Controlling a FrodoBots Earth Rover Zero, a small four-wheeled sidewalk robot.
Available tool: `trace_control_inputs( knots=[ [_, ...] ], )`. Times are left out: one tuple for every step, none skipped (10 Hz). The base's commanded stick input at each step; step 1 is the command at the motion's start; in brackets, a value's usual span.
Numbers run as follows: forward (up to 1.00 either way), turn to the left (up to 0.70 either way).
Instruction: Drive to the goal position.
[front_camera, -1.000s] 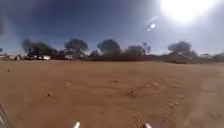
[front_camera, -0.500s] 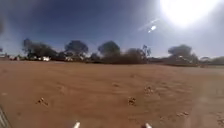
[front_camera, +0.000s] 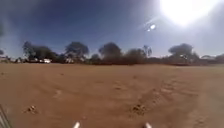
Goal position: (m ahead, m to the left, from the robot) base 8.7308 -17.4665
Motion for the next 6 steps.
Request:
trace_control_inputs(
  knots=[
    [0.50, 0.00],
    [0.50, 0.00],
    [0.50, 0.00],
    [0.50, 0.00],
    [0.50, 0.00],
    [0.50, 0.00]
  ],
)
